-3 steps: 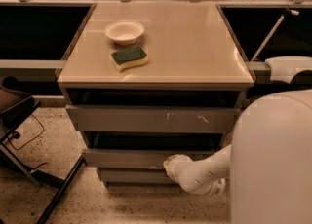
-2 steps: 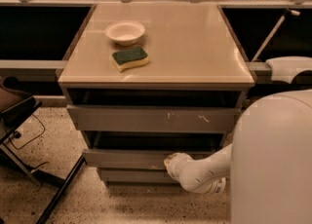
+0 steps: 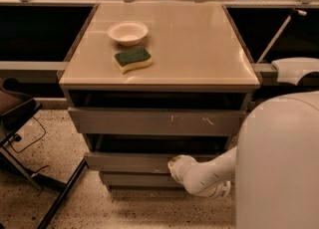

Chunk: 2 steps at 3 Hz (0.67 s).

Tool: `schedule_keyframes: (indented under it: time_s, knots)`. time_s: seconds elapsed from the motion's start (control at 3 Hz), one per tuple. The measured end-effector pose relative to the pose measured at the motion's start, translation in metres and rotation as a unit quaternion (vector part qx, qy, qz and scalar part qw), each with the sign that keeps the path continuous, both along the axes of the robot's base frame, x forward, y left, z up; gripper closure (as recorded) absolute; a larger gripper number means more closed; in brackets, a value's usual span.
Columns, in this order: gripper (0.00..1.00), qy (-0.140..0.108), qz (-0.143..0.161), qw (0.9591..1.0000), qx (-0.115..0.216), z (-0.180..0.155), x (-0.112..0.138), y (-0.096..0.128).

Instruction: Open middle drawer

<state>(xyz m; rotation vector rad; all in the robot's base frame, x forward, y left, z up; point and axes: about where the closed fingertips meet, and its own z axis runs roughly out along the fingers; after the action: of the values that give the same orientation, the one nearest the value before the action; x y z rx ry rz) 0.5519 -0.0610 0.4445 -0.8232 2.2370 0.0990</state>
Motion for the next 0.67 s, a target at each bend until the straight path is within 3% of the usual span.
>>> schedule_keyframes:
  time_s: [0.33,0.67]
  knots:
    - [0.12,0.000,0.000,1.0000,0.000,0.0000,0.0000,0.0000]
    - [0.00,0.000,0.000,1.0000,0.000,0.0001,0.0000,0.0000]
